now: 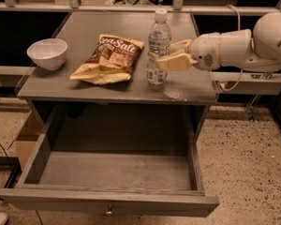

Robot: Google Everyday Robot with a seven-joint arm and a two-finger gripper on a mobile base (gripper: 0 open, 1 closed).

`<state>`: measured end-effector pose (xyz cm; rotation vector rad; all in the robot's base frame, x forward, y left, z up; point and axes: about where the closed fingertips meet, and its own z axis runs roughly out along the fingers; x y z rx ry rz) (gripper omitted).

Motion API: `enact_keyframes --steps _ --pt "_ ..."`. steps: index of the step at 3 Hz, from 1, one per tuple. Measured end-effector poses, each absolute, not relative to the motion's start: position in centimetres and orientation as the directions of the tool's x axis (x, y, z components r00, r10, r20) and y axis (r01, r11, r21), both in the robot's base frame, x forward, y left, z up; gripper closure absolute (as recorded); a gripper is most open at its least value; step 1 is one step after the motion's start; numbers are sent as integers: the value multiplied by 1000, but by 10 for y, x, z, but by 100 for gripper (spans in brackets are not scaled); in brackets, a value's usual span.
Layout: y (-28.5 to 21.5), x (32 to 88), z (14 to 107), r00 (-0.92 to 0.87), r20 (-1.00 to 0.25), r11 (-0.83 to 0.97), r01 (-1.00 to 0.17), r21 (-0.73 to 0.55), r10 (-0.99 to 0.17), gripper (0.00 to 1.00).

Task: Pick blue plastic bottle from top drawer and place on counter

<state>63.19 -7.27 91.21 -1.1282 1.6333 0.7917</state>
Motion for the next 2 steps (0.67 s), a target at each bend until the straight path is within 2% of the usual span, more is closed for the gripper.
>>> enact_keyframes --steps 2 --pt "-82 605 890 -121 -961 388 -921 16 -250 100"
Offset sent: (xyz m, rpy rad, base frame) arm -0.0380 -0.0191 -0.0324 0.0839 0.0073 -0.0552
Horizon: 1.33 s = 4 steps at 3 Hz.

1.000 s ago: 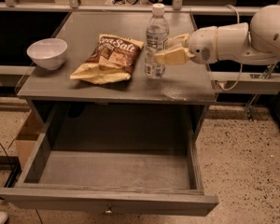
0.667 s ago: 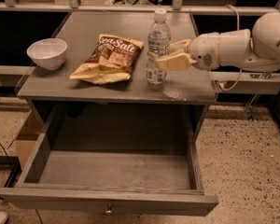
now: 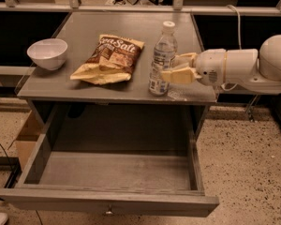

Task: Pick blue plastic bottle from top drawer and place on counter

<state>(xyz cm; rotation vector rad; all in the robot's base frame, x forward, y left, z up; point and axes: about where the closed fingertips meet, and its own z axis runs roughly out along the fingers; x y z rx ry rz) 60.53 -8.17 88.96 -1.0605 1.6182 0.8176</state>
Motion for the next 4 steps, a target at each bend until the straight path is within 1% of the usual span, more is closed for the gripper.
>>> enact_keyframes --steps 1,2,3,4 --pt "-82 605 889 -122 -961 389 -921 16 -249 74" --pt "-82 605 889 -122 -961 389 -921 16 -249 51" --pt "-82 605 889 -122 -961 388 -921 16 -249 20" --pt "-82 605 889 -122 -961 388 -921 16 -249 0"
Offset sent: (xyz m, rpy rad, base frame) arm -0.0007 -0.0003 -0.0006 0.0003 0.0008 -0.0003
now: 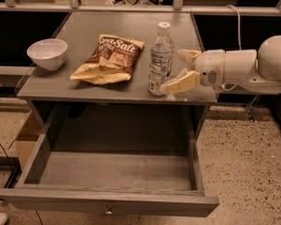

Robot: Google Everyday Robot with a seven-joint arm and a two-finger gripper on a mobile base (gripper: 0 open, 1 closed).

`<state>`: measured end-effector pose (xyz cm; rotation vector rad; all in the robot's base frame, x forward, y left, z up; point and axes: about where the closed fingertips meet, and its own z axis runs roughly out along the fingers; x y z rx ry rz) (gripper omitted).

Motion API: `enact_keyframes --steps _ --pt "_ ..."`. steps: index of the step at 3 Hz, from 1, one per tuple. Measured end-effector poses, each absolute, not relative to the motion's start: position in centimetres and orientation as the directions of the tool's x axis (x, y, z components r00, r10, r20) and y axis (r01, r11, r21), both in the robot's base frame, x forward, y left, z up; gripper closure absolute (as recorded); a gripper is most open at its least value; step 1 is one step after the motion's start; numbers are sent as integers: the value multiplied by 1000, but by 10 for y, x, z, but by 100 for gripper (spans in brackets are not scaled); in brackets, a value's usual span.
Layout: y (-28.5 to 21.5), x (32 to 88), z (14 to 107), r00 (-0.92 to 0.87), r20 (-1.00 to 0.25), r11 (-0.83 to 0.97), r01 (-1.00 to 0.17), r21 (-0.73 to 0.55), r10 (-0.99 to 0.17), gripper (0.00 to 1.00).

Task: Pick blue plastic bottle from top drawer and place on counter

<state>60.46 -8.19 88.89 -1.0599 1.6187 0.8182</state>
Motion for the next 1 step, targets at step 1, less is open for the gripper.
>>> enact_keyframes --steps 1 --pt "-82 605 889 -122 -961 388 -921 16 -249 0"
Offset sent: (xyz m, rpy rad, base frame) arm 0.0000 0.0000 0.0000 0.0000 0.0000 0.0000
